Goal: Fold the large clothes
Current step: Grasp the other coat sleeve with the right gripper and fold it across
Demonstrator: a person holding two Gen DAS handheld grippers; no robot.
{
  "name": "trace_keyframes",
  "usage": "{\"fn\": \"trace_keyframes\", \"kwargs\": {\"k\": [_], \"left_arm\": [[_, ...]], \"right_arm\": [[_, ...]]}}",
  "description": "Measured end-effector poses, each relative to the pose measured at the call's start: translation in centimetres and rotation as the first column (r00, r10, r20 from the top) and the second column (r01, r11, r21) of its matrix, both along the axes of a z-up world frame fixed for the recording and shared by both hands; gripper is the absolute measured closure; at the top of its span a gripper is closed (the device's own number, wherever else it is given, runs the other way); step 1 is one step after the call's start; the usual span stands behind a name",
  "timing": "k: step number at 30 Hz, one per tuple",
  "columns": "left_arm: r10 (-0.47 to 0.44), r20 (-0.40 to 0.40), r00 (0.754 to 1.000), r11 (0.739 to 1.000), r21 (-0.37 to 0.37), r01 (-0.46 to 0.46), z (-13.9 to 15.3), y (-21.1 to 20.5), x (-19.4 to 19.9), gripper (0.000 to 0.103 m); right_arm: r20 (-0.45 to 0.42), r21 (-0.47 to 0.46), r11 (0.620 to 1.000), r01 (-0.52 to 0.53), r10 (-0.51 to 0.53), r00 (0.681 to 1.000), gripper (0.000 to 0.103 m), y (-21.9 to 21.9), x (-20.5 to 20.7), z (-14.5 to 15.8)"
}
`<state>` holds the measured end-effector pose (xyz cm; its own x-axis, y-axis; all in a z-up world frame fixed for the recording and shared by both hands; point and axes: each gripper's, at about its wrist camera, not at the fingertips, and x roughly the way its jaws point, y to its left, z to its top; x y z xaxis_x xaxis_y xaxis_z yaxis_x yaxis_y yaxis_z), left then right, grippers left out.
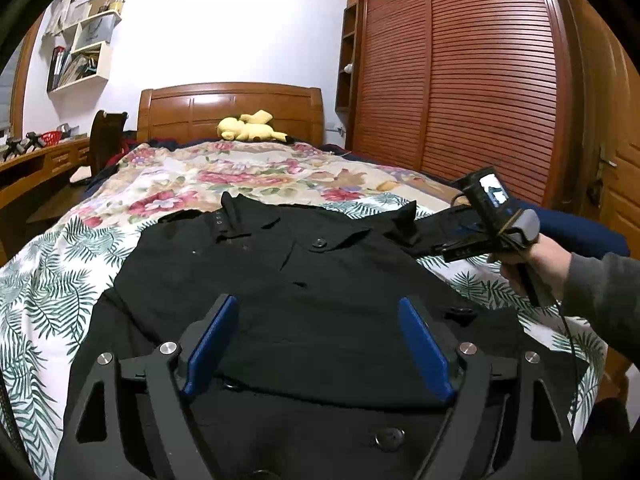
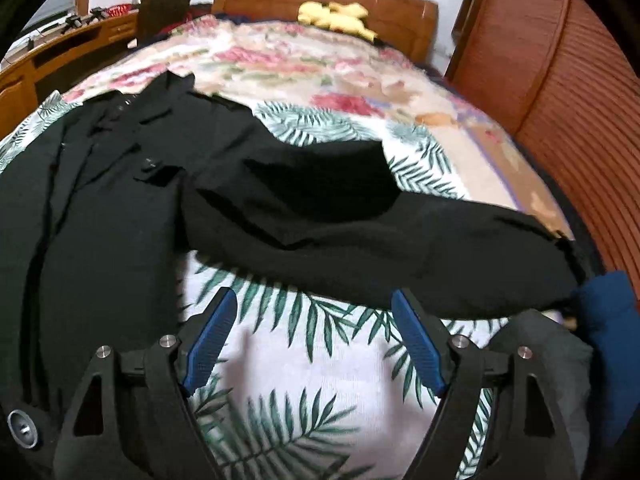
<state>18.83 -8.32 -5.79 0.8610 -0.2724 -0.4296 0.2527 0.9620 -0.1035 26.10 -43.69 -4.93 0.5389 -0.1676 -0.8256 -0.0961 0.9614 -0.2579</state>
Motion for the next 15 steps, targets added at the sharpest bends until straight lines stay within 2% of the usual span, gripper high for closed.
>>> {"fn": "trace_keyframes", "kwargs": {"k": [6, 8, 10, 12, 13, 14, 15], "left_arm": [[0.003, -0.019, 1.0, 1.0, -0.009, -0.003, 0.2, 0.1, 0.5, 0.019], [0.003, -0.022, 1.0, 1.0, -0.007, -0.003, 0.2, 0.2, 0.5, 0.019], [0.002, -0.023, 1.0, 1.0, -0.005, -0.002, 0.2, 0.1, 0.5, 0.019], [0.0, -0.027, 1.0, 1.0, -0.002, 0.0, 0.2, 0.1, 0.5, 0.019], [-0.001, -0.029, 1.0, 1.0, -0.003, 0.001, 0.2, 0.2, 0.4, 0.019], [-0.003, -0.031, 1.0, 1.0, -0.004, 0.002, 0.2, 0.2, 0.4, 0.019], [-0.004, -0.034, 0.999, 1.0, -0.006, 0.004, 0.2, 0.3, 0.5, 0.019]], "right_arm": [[-0.076, -0.065, 0.998, 0.022, -0.027, 0.997, 0.023, -0.9, 1.7, -2.4], [-0.08, -0.079, 0.996, 0.031, -0.037, 0.996, 0.028, -1.2, 1.9, -2.8], [-0.068, -0.093, 0.994, 0.048, -0.054, 0.996, 0.037, -1.7, 2.2, -2.8], [-0.068, -0.114, 0.992, 0.057, -0.065, 0.996, 0.059, -1.9, 2.7, -2.8], [-0.067, -0.13, 0.99, 0.063, -0.073, 0.995, 0.067, -2.0, 2.9, -2.9], [-0.063, -0.17, 0.982, 0.086, -0.097, 0.993, 0.084, -2.2, 3.3, -3.0], [-0.065, -0.194, 0.976, 0.101, -0.115, 0.991, 0.091, -2.4, 3.6, -3.0]]}}
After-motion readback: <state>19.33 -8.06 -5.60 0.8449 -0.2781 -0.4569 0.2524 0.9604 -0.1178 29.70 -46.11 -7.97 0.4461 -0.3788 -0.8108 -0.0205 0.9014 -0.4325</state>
